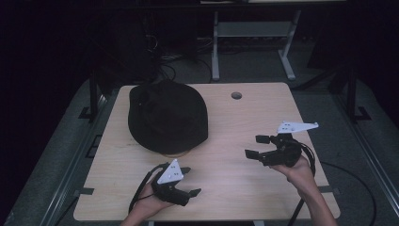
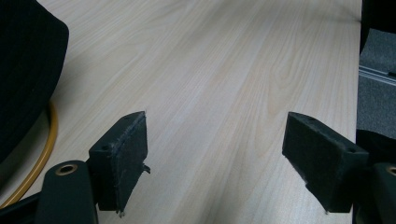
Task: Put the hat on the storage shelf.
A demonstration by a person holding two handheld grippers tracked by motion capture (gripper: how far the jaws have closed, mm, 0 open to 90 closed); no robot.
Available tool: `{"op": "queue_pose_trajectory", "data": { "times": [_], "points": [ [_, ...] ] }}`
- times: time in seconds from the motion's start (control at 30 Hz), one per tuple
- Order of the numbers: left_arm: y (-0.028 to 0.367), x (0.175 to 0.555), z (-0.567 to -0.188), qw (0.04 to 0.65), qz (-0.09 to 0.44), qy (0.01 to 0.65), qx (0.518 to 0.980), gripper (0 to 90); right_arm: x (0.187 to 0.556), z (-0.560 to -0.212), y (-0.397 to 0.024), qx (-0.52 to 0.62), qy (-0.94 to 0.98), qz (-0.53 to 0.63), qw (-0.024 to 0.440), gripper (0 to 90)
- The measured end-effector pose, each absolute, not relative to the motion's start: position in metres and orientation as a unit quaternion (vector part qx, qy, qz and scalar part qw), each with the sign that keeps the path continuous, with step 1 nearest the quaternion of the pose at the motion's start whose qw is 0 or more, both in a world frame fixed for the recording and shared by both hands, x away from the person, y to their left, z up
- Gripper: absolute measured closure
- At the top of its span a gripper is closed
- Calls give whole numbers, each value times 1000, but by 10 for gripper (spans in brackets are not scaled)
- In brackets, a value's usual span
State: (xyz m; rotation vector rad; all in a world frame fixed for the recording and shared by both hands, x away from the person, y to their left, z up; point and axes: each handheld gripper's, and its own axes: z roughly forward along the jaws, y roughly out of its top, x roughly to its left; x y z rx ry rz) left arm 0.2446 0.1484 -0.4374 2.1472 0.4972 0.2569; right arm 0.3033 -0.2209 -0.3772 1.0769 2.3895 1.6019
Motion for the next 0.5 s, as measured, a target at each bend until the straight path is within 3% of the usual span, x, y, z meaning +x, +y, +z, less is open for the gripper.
{"op": "queue_pose_trajectory", "data": {
  "times": [0.5],
  "points": [
    [149, 245, -439, 438, 101, 202, 870, 218, 278, -402, -239, 364, 765, 530, 43, 162]
  ]
}}
